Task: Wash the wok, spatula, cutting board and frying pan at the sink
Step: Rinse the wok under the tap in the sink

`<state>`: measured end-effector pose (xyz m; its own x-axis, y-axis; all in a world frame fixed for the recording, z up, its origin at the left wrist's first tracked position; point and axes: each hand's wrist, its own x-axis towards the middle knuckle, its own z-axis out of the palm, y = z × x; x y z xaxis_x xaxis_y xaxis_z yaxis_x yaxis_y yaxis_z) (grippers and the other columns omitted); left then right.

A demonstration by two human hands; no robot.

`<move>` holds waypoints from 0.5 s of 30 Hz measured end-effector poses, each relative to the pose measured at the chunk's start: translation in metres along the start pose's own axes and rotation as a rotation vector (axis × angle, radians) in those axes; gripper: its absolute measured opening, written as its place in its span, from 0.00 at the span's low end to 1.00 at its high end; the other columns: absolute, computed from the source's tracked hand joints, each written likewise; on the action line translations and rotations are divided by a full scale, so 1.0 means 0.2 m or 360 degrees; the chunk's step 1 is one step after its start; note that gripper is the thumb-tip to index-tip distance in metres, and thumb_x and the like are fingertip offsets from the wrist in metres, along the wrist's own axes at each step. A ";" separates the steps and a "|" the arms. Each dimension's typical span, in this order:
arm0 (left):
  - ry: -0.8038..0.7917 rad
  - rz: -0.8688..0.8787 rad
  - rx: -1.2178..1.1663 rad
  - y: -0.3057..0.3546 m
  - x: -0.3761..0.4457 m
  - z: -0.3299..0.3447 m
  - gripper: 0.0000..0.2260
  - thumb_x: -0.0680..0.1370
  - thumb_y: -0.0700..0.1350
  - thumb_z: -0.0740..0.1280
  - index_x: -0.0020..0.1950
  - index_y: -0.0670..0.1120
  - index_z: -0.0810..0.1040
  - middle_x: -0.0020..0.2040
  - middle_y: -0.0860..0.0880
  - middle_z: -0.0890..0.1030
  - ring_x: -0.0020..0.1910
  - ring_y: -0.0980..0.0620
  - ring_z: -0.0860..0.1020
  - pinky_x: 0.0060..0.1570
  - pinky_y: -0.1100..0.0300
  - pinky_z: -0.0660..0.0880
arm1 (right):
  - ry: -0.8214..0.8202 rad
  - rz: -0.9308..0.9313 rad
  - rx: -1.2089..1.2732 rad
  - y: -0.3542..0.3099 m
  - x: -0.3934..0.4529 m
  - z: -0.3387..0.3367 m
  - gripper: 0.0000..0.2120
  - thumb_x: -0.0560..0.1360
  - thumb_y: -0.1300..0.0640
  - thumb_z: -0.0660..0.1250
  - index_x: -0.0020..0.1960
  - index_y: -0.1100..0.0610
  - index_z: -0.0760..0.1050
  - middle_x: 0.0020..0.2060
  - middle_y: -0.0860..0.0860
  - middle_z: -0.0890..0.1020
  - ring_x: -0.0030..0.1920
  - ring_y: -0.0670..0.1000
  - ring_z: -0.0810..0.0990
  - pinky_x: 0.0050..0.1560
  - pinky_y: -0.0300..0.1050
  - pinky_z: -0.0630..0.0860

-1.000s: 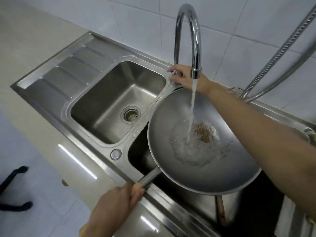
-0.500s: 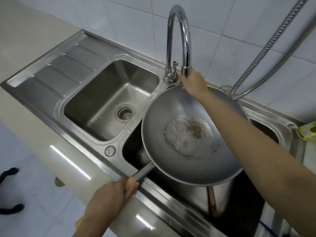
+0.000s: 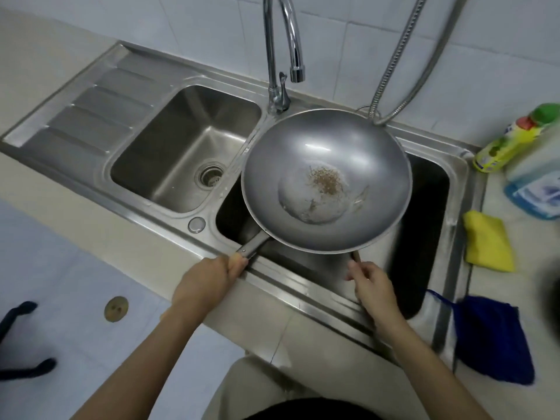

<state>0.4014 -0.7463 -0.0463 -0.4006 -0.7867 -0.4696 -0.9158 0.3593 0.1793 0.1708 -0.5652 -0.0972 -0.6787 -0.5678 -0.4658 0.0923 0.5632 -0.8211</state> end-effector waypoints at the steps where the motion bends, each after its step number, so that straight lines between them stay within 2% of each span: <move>1: 0.0002 0.0002 -0.0001 0.00 -0.01 0.00 0.26 0.79 0.66 0.48 0.47 0.48 0.75 0.42 0.48 0.76 0.44 0.45 0.76 0.44 0.53 0.71 | 0.0008 0.0063 0.0119 -0.02 0.01 0.02 0.14 0.79 0.50 0.61 0.42 0.59 0.76 0.26 0.44 0.78 0.25 0.42 0.69 0.30 0.39 0.64; 3: 0.0012 -0.0002 -0.0007 0.01 -0.01 -0.01 0.25 0.79 0.66 0.49 0.46 0.48 0.74 0.42 0.48 0.75 0.46 0.44 0.76 0.44 0.54 0.70 | 0.0035 0.0098 0.0256 -0.08 0.04 0.06 0.14 0.80 0.50 0.59 0.43 0.57 0.74 0.34 0.48 0.82 0.25 0.46 0.68 0.28 0.41 0.64; 5: 0.0011 -0.0011 -0.0012 0.01 -0.01 -0.01 0.25 0.79 0.66 0.50 0.45 0.48 0.74 0.42 0.48 0.75 0.48 0.43 0.77 0.44 0.54 0.69 | 0.0072 0.0138 0.0351 -0.13 0.07 0.11 0.13 0.81 0.51 0.57 0.43 0.58 0.72 0.38 0.51 0.81 0.25 0.47 0.68 0.28 0.41 0.66; 10: 0.0029 -0.0027 -0.0041 0.02 -0.02 0.01 0.24 0.79 0.66 0.50 0.42 0.48 0.72 0.40 0.48 0.76 0.42 0.46 0.75 0.43 0.55 0.70 | 0.0171 0.0265 0.0352 -0.09 0.11 0.19 0.14 0.82 0.53 0.54 0.40 0.56 0.70 0.35 0.52 0.80 0.30 0.49 0.71 0.37 0.47 0.69; 15: 0.0146 -0.0053 0.0067 0.05 -0.04 0.04 0.23 0.79 0.65 0.49 0.46 0.48 0.70 0.36 0.51 0.73 0.40 0.45 0.77 0.39 0.55 0.71 | 0.0183 0.0431 0.0589 -0.09 0.13 0.24 0.11 0.82 0.57 0.55 0.44 0.56 0.71 0.35 0.53 0.79 0.30 0.46 0.70 0.31 0.38 0.66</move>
<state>0.3960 -0.7319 -0.0478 -0.3729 -0.8405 -0.3930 -0.9274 0.3518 0.1274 0.1864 -0.6191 -0.1108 -0.6687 -0.3480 -0.6571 0.5167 0.4180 -0.7472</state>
